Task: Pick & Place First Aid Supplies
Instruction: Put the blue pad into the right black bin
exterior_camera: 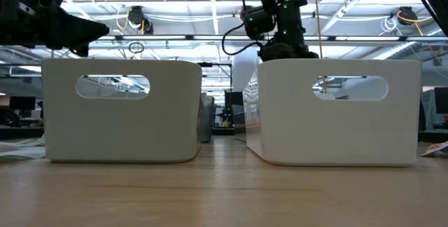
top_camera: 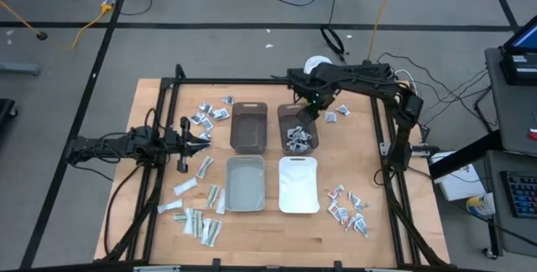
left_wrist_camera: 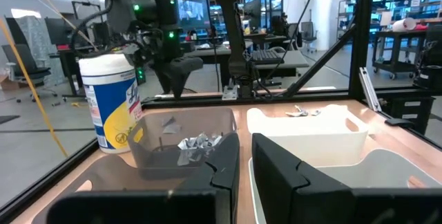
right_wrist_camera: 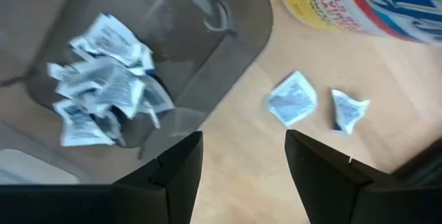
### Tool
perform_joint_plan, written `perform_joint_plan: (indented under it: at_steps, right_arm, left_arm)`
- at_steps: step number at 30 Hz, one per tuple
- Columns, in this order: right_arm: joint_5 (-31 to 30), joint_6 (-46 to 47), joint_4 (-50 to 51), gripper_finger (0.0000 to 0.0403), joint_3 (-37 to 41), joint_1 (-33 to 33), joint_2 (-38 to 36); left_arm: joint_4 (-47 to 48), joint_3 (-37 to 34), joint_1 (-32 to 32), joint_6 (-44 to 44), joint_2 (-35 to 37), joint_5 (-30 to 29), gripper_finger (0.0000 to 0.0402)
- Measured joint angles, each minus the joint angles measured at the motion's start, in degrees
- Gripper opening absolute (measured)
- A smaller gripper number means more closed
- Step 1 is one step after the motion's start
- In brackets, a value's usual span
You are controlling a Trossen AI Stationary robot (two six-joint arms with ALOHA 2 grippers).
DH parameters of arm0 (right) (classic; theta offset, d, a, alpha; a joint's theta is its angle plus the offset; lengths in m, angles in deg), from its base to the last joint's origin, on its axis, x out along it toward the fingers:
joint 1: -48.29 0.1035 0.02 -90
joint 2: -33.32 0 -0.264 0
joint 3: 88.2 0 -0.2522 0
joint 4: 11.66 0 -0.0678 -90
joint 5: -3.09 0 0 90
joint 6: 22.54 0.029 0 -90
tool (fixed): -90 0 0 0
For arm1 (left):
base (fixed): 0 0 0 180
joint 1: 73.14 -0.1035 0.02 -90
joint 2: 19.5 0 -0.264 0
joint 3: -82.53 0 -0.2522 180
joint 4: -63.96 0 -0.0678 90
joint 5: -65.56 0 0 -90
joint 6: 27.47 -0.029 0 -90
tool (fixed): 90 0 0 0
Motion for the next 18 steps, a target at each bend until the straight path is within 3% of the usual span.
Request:
perform_joint_plan:
  at_steps: [9, 18]
  right_arm:
    - [0.1, -4.9, 0.0, 0.0201, 2.2, -7.9, -2.0]
    - [0.1, -11.9, -1.6, 0.0201, 10.8, -15.0, -8.8]
  left_arm:
    - [0.0, 0.0, 0.0, 0.0, 0.0, 0.0, 0.0047]
    - [0.0, 0.0, 0.0, 0.0, 0.0, 0.0, 0.0047]
